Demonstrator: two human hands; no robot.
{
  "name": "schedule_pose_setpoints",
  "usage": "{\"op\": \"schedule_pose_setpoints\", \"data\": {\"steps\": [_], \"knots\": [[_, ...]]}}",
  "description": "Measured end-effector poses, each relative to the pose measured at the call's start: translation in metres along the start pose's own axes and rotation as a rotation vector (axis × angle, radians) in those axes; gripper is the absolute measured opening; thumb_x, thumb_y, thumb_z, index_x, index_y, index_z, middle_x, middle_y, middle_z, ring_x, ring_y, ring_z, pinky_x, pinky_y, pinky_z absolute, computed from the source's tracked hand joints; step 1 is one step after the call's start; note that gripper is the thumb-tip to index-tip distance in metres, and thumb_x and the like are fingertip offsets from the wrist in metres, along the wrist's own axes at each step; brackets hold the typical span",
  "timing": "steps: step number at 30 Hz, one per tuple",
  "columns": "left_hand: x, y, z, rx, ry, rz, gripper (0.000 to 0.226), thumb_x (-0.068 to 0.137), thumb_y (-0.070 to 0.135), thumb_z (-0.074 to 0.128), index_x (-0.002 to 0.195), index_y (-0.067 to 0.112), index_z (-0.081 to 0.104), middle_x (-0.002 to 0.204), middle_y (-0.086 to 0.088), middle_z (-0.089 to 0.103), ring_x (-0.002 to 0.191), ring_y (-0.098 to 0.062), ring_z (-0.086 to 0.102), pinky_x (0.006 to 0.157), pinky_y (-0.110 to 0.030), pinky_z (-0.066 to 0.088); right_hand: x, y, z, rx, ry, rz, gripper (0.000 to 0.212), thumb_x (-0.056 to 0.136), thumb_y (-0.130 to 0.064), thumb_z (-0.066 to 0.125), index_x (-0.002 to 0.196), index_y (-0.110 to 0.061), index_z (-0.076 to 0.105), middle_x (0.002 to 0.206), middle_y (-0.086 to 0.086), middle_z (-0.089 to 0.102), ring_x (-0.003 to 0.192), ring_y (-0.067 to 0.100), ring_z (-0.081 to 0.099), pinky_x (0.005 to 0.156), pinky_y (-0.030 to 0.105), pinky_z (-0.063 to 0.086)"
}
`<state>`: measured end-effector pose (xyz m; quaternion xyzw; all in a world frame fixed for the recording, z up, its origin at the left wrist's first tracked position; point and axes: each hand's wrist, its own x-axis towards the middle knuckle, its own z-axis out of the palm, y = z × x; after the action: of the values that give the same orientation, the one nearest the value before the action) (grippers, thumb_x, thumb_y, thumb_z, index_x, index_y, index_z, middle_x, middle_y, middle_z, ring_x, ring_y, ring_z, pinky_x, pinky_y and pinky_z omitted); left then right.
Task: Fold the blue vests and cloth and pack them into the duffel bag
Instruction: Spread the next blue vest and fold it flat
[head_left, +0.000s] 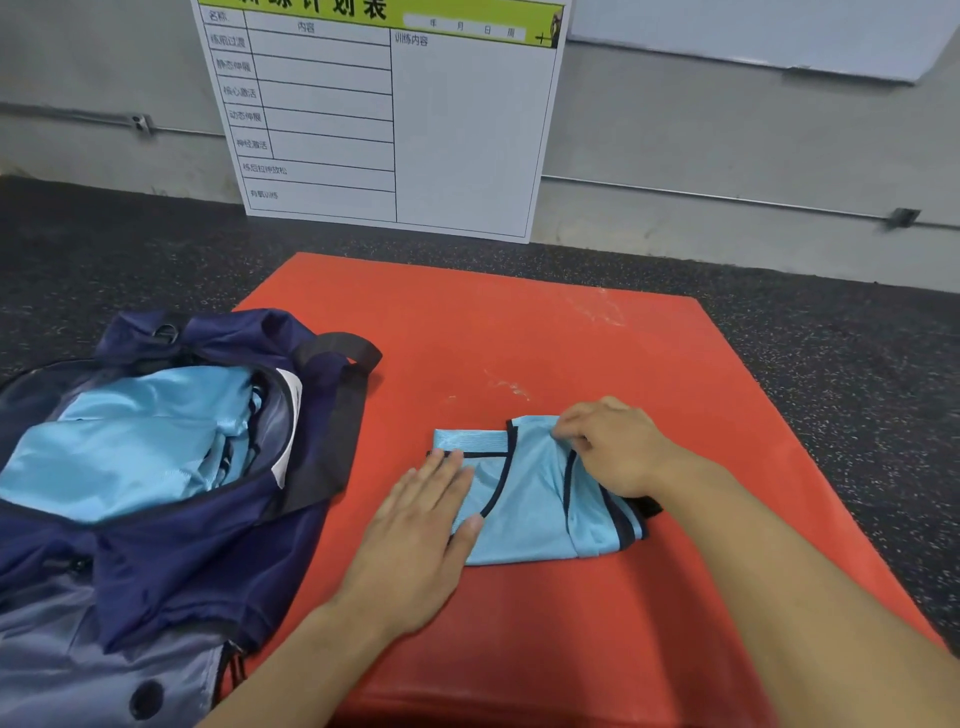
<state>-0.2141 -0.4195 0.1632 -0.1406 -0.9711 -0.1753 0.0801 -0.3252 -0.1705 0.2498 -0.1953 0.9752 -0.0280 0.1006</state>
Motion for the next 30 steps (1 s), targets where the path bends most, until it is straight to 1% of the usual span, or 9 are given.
{"op": "schedule_pose_setpoints", "data": {"steps": [5, 10, 12, 14, 17, 19, 22, 27, 30], "knots": [[0.0, -0.003, 0.001, 0.027, -0.003, -0.033, 0.081, 0.093, 0.062, -0.003, 0.161, 0.023, 0.018, 0.169, 0.007, 0.0, 0.154, -0.007, -0.011, 0.126, -0.032, -0.002, 0.0, -0.015, 0.016, -0.131, 0.115, 0.004, 0.052, 0.101, -0.013, 0.04, 0.152, -0.023, 0.043, 0.156, -0.016, 0.033, 0.146, 0.019, 0.022, 0.126, 0.047, 0.0], [-0.004, -0.004, 0.009, 0.127, 0.022, -0.02, 0.072, 0.105, 0.053, 0.002, 0.154, 0.017, 0.041, 0.164, 0.0, 0.03, 0.153, -0.012, 0.017, 0.12, -0.035, 0.009, 0.002, -0.032, 0.045, -0.226, 0.047, 0.166, 0.057, 0.107, -0.026, 0.028, 0.162, -0.013, 0.017, 0.172, -0.005, -0.001, 0.157, 0.027, -0.014, 0.125, 0.051, -0.012], [-0.003, -0.006, 0.012, 0.135, 0.005, -0.024, 0.068, 0.106, 0.051, 0.007, 0.152, 0.016, 0.043, 0.162, -0.001, 0.034, 0.152, -0.013, 0.022, 0.119, -0.036, 0.011, 0.006, -0.051, 0.057, -0.227, 0.179, 0.177, 0.061, 0.107, -0.034, 0.015, 0.162, -0.007, 0.017, 0.172, 0.005, 0.001, 0.157, 0.032, -0.011, 0.126, 0.05, -0.009], [-0.002, -0.007, 0.013, 0.149, -0.001, -0.011, 0.062, 0.106, 0.047, 0.017, 0.151, 0.015, 0.045, 0.16, -0.002, 0.036, 0.151, -0.014, 0.027, 0.117, -0.036, 0.014, 0.006, -0.075, 0.071, -0.073, 0.279, 0.175, 0.079, 0.097, -0.048, -0.002, 0.161, -0.005, 0.019, 0.17, 0.011, 0.01, 0.158, 0.031, -0.002, 0.127, 0.046, -0.004], [0.0, -0.011, 0.012, 0.163, -0.011, 0.004, 0.061, 0.104, 0.046, 0.023, 0.152, 0.014, 0.044, 0.161, -0.002, 0.035, 0.15, -0.014, 0.027, 0.117, -0.036, 0.015, 0.003, -0.095, 0.094, 0.114, 0.23, 0.213, 0.099, 0.079, -0.059, -0.018, 0.163, -0.01, 0.002, 0.172, 0.005, 0.001, 0.158, 0.022, -0.006, 0.127, 0.039, -0.007], [0.0, -0.018, 0.009, 0.161, 0.015, -0.039, 0.062, 0.103, 0.046, 0.025, 0.153, 0.012, 0.042, 0.162, -0.004, 0.033, 0.15, -0.015, 0.028, 0.117, -0.036, 0.015, 0.002, -0.097, 0.094, 0.119, 0.247, 0.242, 0.098, 0.078, -0.059, -0.02, 0.163, -0.012, -0.003, 0.172, 0.002, -0.003, 0.157, 0.019, -0.01, 0.126, 0.038, -0.01], [-0.002, -0.026, 0.006, 0.175, 0.019, -0.094, 0.061, 0.101, 0.042, 0.03, 0.147, 0.008, 0.05, 0.155, -0.008, 0.045, 0.144, -0.018, 0.042, 0.114, -0.037, 0.02, 0.002, -0.106, 0.091, 0.116, 0.279, 0.155, 0.094, 0.082, -0.059, -0.017, 0.163, -0.013, -0.004, 0.17, -0.001, -0.009, 0.156, 0.017, -0.015, 0.124, 0.035, -0.014], [-0.007, -0.027, 0.0, 0.173, -0.026, -0.009, 0.054, 0.096, 0.039, 0.036, 0.136, 0.014, 0.064, 0.142, 0.0, 0.06, 0.134, -0.015, 0.054, 0.115, -0.034, 0.035, -0.005, -0.116, 0.094, 0.103, 0.228, 0.048, 0.092, 0.084, -0.061, -0.013, 0.164, -0.018, 0.003, 0.171, -0.004, -0.003, 0.157, 0.013, -0.012, 0.123, 0.034, -0.011], [-0.011, -0.031, -0.007, 0.192, -0.029, -0.024, 0.055, 0.095, 0.038, 0.033, 0.135, 0.019, 0.065, 0.142, 0.005, 0.06, 0.136, -0.014, 0.052, 0.109, -0.038, 0.044, -0.002, -0.125, 0.093, 0.058, 0.238, -0.043, 0.099, 0.085, -0.068, -0.028, 0.164, -0.019, 0.006, 0.171, -0.004, -0.001, 0.157, 0.014, -0.009, 0.128, 0.04, -0.005]]}}
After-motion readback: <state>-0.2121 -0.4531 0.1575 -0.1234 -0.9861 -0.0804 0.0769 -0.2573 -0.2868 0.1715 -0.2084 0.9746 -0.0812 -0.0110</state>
